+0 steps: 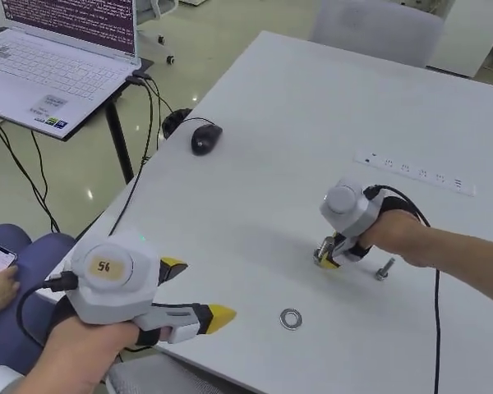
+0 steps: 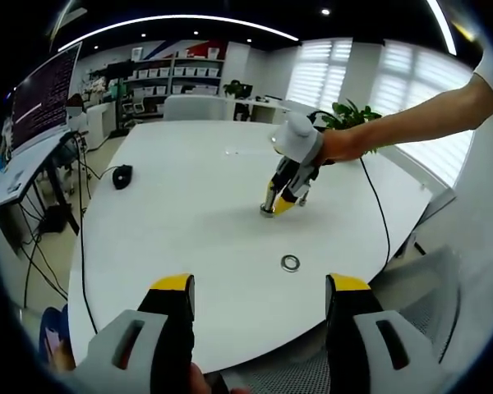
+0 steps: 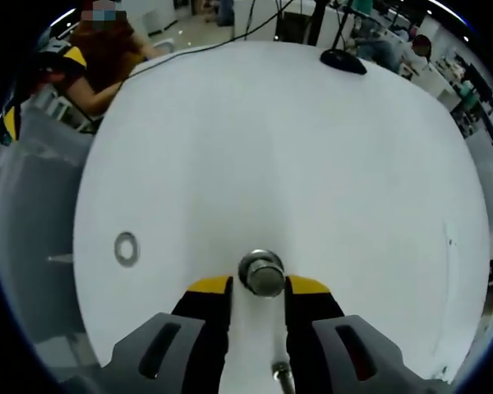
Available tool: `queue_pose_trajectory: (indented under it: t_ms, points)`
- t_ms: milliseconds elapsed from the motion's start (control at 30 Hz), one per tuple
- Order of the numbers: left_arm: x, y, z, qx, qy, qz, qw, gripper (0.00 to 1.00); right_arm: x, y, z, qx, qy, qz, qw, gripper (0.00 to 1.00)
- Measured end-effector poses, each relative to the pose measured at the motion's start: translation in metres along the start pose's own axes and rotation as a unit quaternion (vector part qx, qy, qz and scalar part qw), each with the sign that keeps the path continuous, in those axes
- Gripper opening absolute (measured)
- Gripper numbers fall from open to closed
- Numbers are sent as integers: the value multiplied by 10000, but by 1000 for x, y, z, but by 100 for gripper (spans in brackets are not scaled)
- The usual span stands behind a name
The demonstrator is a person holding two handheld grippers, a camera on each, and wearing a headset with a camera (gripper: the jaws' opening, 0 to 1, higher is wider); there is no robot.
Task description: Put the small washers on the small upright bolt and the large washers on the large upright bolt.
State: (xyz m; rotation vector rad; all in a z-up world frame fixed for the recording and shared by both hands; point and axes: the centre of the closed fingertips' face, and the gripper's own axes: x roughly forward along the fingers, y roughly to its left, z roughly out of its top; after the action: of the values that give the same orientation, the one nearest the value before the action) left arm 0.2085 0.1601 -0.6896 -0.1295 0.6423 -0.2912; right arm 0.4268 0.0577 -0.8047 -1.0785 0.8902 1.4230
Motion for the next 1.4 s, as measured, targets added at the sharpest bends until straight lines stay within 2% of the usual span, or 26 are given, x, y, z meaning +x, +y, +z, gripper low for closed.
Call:
queue_pose_trajectory:
  t_ms: [367,633,967,1167,1233,1400]
  points:
    - [3,-3,1,46,21,-43,10000,64,-11,17,-20,57,-72,-14,10000,30]
    - [6,-7,3,90,15,-79,9999,64,-13,47,-27,153,-210,207,9995,31]
    - [6,-10,3,115,13,-85,9999,64,0,94,-19,-196,-389,544,9976,31]
    - [5,-10,2,111,10,-74,9999,64,4,112,-9,-286,-518,668,9960,31]
    - [5,-11,1,115,14,-74,9999,64,6,120,-3,-455,-591,720,9946,31]
    - [5,-13,3,124,0,-89,9999,64,11,127,3,-546,-601,753,9939,31]
